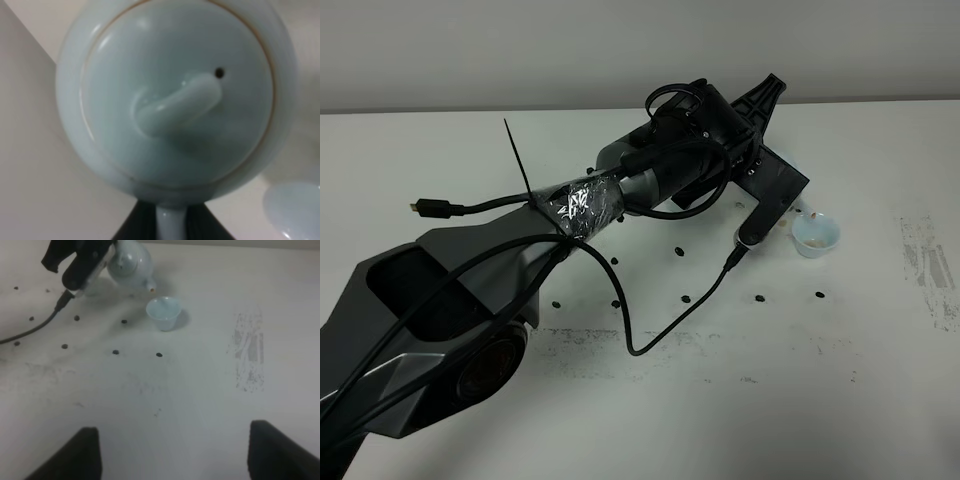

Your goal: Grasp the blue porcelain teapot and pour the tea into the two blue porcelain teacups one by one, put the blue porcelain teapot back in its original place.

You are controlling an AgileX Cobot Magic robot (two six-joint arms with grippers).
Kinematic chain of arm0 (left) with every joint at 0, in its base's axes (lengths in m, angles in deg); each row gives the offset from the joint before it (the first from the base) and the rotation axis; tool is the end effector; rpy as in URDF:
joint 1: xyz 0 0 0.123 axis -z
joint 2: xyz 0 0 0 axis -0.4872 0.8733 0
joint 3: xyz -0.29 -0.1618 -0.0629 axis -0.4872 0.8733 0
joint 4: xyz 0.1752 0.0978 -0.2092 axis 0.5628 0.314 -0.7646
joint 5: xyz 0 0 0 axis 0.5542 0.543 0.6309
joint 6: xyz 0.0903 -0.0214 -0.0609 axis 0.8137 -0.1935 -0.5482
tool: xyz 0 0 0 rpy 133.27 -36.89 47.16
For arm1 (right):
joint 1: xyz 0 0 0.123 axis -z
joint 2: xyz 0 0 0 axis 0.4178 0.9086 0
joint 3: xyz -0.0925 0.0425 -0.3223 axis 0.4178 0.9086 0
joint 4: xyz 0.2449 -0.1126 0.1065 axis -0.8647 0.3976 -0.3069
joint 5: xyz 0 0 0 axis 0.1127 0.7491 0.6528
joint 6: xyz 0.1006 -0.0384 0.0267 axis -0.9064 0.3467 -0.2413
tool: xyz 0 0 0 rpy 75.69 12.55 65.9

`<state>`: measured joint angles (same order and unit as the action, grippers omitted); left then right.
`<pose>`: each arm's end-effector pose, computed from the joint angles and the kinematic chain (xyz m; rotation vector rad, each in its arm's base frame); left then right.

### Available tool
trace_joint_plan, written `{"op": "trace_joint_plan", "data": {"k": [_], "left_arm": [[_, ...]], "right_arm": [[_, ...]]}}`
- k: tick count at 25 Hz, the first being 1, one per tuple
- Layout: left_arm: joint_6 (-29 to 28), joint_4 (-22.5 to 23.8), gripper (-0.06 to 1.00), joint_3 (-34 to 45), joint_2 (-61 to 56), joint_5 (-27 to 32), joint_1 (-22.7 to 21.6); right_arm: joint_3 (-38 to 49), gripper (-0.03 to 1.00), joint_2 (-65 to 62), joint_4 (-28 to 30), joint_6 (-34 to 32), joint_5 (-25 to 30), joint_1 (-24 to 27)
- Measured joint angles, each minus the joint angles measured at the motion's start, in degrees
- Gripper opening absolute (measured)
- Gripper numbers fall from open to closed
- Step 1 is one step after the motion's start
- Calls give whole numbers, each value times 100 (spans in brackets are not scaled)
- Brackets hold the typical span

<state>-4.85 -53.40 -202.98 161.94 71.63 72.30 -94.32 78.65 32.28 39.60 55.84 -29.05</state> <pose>0.5034 -0.4339 0.1869 2.2755 0.8449 0.7930 -0.0094 0.0179 0.2847 -0.1729 2.0380 0.2256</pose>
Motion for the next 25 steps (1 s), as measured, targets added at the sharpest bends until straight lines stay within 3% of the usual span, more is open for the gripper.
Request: {"op": "trace_joint_plan", "data": {"k": [25], "left_arm": [[15, 394, 4, 0, 0, -125, 68]], "right_arm": [[0, 59, 0, 0, 0, 0, 0]]}}
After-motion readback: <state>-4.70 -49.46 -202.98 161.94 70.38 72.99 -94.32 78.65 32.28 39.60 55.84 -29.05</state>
